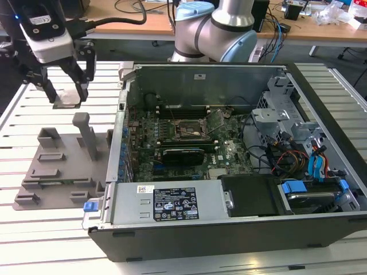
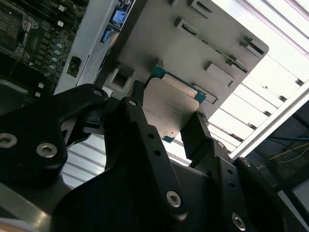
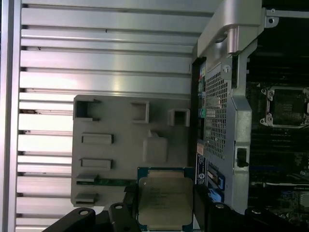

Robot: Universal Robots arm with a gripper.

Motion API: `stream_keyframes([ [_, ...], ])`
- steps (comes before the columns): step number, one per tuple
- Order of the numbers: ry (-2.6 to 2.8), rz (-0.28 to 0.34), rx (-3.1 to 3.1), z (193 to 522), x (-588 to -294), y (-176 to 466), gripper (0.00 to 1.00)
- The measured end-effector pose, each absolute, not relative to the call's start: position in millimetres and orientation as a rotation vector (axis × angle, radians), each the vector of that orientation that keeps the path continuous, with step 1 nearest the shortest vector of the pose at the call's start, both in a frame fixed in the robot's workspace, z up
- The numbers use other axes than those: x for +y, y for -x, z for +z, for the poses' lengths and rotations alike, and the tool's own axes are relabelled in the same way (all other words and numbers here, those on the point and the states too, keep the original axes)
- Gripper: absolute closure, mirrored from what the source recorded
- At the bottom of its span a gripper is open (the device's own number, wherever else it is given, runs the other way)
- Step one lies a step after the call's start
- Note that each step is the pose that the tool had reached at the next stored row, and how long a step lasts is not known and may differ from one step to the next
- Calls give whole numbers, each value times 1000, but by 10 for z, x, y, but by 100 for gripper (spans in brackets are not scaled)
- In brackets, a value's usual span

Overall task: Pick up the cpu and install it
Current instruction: 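Pick up the cpu and move it towards the insertion slot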

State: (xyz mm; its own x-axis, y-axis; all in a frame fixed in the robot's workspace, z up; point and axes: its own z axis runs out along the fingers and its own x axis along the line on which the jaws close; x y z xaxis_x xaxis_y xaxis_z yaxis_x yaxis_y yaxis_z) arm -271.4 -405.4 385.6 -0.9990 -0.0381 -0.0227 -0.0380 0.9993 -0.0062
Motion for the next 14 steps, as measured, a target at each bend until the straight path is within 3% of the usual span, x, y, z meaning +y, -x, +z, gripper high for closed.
stream_keyframes([
  [14, 59, -10, 3118, 3846, -4051, 2304, 45],
])
